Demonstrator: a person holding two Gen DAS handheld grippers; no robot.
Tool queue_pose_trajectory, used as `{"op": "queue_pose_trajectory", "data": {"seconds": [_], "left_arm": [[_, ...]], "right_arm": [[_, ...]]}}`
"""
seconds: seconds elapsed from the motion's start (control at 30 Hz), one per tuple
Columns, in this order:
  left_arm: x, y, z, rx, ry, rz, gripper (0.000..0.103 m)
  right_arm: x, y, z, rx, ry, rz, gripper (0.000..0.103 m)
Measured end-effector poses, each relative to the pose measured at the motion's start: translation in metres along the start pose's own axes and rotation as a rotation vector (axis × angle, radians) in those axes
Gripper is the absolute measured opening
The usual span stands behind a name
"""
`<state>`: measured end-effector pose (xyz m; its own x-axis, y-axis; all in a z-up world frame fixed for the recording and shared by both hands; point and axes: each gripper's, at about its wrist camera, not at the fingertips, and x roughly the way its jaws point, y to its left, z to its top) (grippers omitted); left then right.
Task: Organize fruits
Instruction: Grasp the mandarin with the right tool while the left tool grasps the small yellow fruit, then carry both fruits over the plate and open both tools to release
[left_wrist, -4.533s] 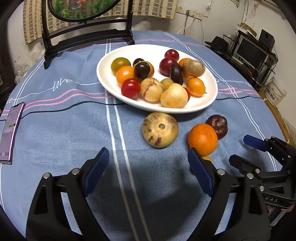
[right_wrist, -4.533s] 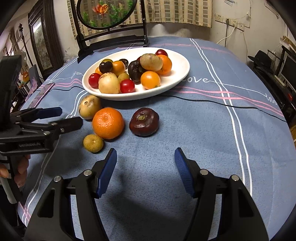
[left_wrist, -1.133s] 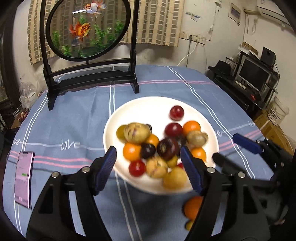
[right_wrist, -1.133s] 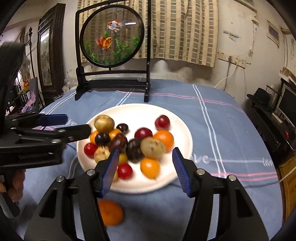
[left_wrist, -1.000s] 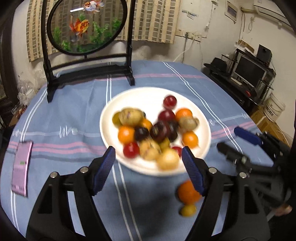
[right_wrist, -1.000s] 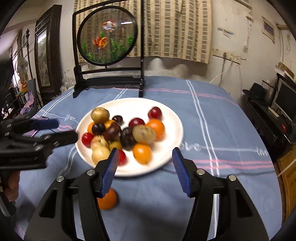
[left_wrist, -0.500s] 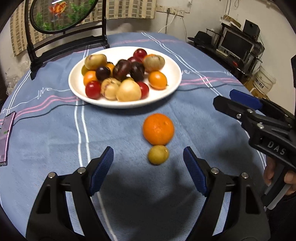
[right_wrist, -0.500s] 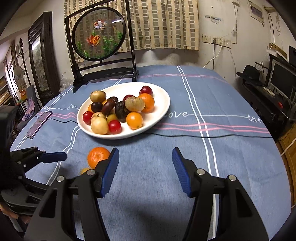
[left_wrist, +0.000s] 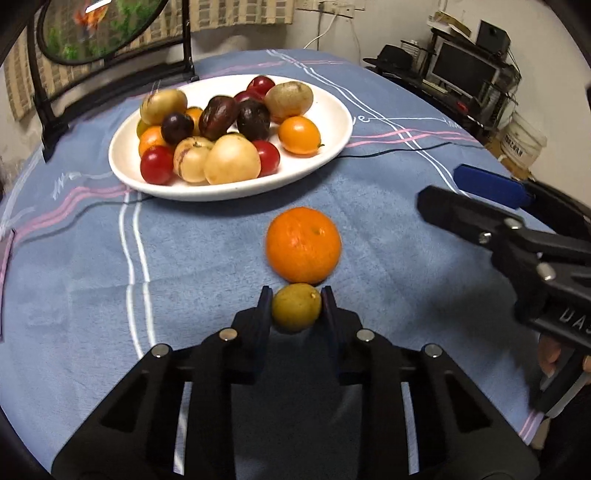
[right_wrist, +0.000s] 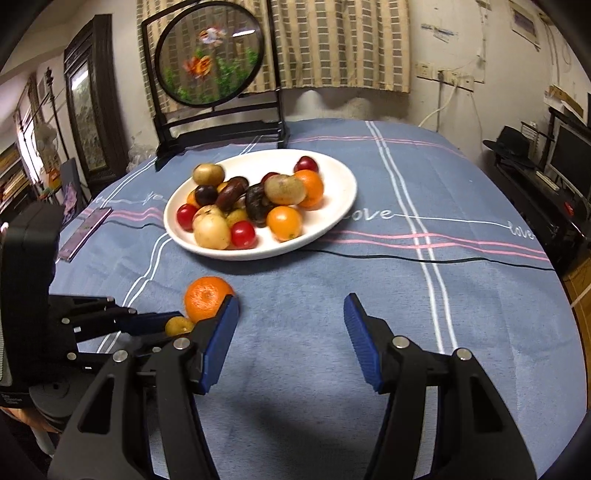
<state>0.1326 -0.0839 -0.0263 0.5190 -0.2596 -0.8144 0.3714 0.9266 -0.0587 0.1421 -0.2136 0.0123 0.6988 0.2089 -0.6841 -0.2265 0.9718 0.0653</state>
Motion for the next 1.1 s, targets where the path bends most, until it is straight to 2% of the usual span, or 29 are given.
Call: {"op": "queue_pose_trajectory", "data": {"seconds": [0.07, 0.23, 0.47, 0.6, 0.67, 0.8, 1.1], "left_arm": [[-0.004, 0.003, -0.003, 0.016, -0.007, 0.017, 0.027], [-0.016, 0.025, -0.008, -0.033, -0.026, 0.035, 0.027], [-0.026, 0.058, -0.013, -0.117, -0.041, 0.044, 0.027], [-0.027, 0.064, -0.014, -0.135, -0.042, 0.040, 0.027], [-0.026, 0.065, -0.014, -0.137, -0.040, 0.034, 0.027], [-0.027, 0.062, -0.014, -0.137, -0.036, 0.026, 0.027], [-0.035, 0.053, -0.004, -0.118, -0.055, 0.019, 0.027]], "right_arm": [[0.003, 0.007, -0.001, -0.019, 0.014, 0.012, 0.060], [0.016, 0.032, -0.004, -0.080, 0.059, 0.046, 0.060], [0.046, 0.058, -0.001, -0.138, 0.142, 0.034, 0.060], [0.061, 0.066, 0.002, -0.152, 0.178, 0.015, 0.060], [0.067, 0.069, 0.001, -0.157, 0.192, 0.000, 0.046], [0.063, 0.069, -0.001, -0.166, 0.175, 0.004, 0.044], [0.025, 0.035, 0.003, -0.071, 0.091, 0.015, 0.044]]}}
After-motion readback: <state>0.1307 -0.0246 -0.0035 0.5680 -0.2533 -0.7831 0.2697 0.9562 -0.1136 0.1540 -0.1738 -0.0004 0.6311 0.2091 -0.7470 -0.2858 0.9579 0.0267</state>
